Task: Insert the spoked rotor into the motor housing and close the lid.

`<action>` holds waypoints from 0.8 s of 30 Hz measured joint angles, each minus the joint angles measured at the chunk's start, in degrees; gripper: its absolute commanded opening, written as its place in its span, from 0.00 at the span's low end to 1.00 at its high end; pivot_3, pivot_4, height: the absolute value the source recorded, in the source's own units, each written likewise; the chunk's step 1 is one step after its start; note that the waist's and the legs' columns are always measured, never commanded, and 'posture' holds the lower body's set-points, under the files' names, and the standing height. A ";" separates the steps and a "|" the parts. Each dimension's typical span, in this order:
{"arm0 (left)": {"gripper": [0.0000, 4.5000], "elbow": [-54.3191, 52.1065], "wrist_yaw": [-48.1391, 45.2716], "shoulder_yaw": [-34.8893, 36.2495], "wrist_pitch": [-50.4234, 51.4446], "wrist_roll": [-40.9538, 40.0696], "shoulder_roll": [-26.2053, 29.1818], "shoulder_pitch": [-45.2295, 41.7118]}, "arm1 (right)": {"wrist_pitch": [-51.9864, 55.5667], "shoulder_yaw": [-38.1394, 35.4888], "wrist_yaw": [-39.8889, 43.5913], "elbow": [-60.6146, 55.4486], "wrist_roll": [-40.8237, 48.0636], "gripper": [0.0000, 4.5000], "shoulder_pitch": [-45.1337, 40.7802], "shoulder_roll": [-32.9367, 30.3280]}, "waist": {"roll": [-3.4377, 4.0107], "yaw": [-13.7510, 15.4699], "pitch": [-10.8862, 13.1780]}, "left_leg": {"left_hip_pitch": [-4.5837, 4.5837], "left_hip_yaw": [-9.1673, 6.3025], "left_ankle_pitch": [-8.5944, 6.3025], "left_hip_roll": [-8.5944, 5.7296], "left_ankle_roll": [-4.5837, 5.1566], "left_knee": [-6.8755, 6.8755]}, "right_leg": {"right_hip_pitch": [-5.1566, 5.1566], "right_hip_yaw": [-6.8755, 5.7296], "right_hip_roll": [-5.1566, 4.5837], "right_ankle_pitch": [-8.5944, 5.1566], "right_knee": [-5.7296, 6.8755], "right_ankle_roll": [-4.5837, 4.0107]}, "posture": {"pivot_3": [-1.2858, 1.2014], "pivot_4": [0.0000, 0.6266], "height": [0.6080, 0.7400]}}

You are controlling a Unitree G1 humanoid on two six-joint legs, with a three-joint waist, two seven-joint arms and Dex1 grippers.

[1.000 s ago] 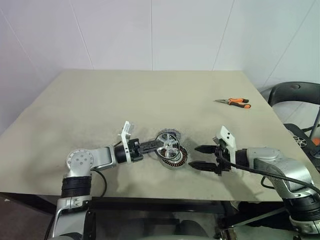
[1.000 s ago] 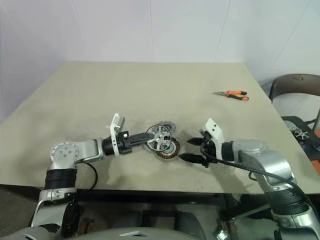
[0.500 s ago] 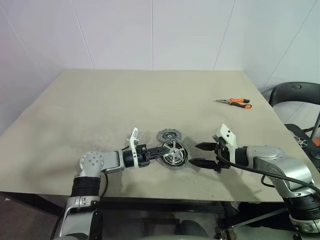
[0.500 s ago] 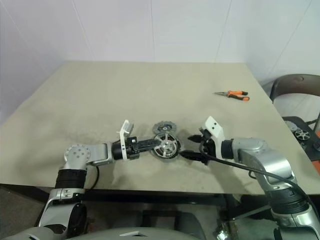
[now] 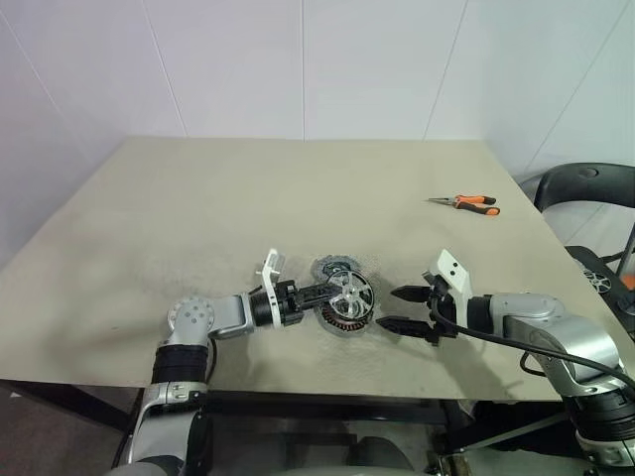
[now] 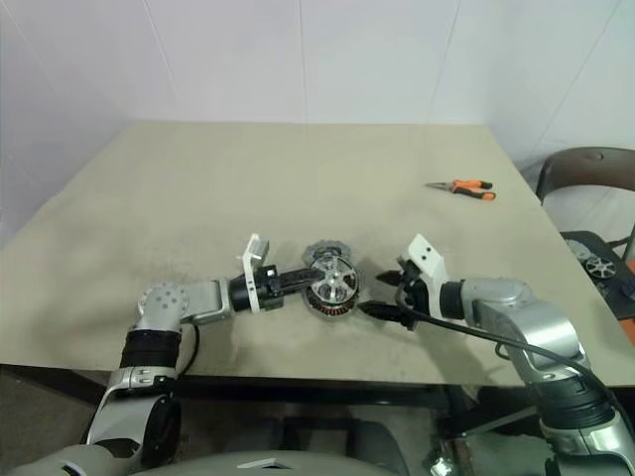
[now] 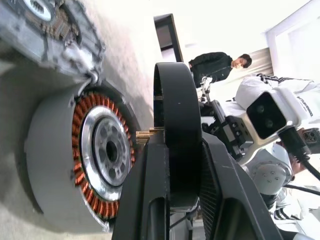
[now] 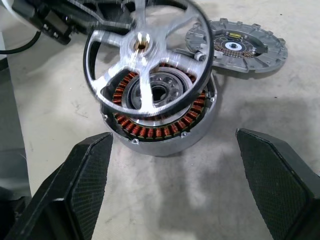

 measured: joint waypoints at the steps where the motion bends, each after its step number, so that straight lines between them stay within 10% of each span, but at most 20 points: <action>1: 0.10 0.46 -0.29 -0.02 -0.27 0.28 0.03 0.00 | 0.00 -0.01 -0.04 0.05 -0.01 0.91 0.00 -0.12 | 0.00 0.00 0.00 | 0.00 0.00 0.00 0.00 0.00 0.00 | 0.00 0.00 0.00 0.00 0.00 0.00 | 0.52 0.00 1.00; 24: 0.10 1.04 -2.07 -0.49 0.82 1.85 -2.50 1.12 | -0.13 -1.03 -0.47 0.13 -0.48 0.91 1.06 -1.56 | 0.01 -0.01 -0.01 | -0.01 0.00 0.00 0.00 0.02 0.01 | 0.00 0.00 0.00 0.00 0.00 0.01 | 0.52 0.00 1.00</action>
